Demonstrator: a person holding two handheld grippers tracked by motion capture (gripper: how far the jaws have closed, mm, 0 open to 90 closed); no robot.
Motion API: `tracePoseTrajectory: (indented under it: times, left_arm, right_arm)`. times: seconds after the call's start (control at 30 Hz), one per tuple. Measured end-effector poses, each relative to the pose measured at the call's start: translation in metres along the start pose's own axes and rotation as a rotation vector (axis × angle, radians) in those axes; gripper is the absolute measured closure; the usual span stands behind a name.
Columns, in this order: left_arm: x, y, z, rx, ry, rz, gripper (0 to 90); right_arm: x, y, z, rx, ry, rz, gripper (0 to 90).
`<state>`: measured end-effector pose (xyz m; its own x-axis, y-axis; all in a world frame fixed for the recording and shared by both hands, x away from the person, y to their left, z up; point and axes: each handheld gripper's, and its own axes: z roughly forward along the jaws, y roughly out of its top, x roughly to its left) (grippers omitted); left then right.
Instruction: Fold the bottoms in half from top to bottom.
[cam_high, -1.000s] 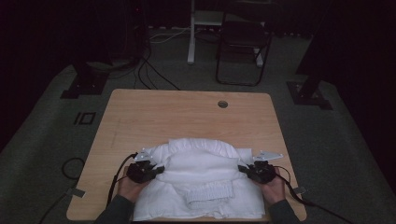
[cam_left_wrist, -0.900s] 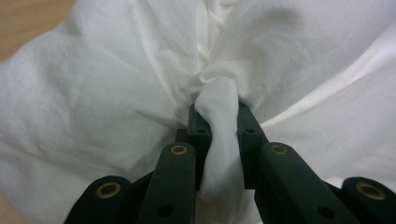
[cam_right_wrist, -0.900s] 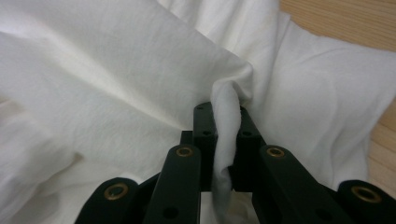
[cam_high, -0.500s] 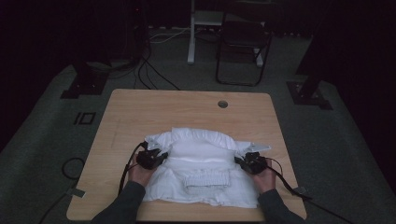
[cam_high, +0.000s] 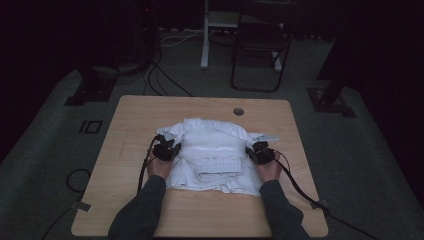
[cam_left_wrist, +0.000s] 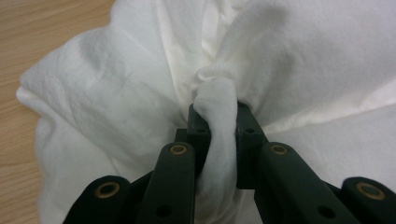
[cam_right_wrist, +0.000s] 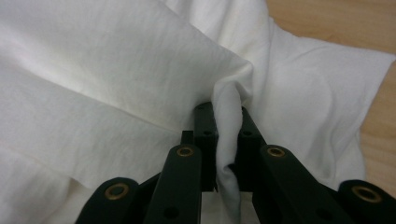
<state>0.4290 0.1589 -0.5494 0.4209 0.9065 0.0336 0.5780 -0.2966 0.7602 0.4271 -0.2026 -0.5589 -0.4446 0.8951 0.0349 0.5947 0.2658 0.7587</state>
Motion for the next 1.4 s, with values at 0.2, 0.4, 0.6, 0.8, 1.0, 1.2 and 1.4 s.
tracePoseTrajectory:
  times: [0.2, 0.4, 0.6, 0.8, 1.0, 1.2, 1.4]
  left_arm:
    - [0.017, 0.004, -0.005, 0.005, -0.08, -0.057, 81.6]
    - [0.034, 0.024, -0.042, -0.163, -0.192, -0.153, 82.5]
    - [0.04, 0.054, -0.096, -0.36, -0.304, -0.196, 82.9]
    - [0.032, 0.034, -0.118, -0.359, -0.367, -0.166, 82.8]
    - [0.026, -0.005, -0.12, -0.265, -0.365, -0.105, 68.4]
    - [0.023, 0.016, -0.129, -0.282, -0.286, -0.076, 56.5]
    - [-0.011, 0.055, -0.101, -0.186, -0.244, -0.013, 60.9]
  right_arm:
    - [-0.006, 0.007, -0.006, 0.011, 0.037, 0.003, 83.9]
    - [-0.024, 0.027, -0.046, -0.171, 0.084, 0.099, 84.4]
    - [-0.024, 0.052, -0.087, -0.337, 0.063, 0.069, 84.6]
    - [-0.021, 0.038, -0.107, -0.369, 0.115, 0.041, 84.5]
    - [-0.009, -0.006, -0.107, -0.263, 0.17, -0.007, 75.2]
    - [-0.011, -0.007, -0.123, -0.348, 0.177, 0.0, 47.6]
    - [0.024, 0.036, -0.097, -0.265, 0.127, -0.075, 53.3]
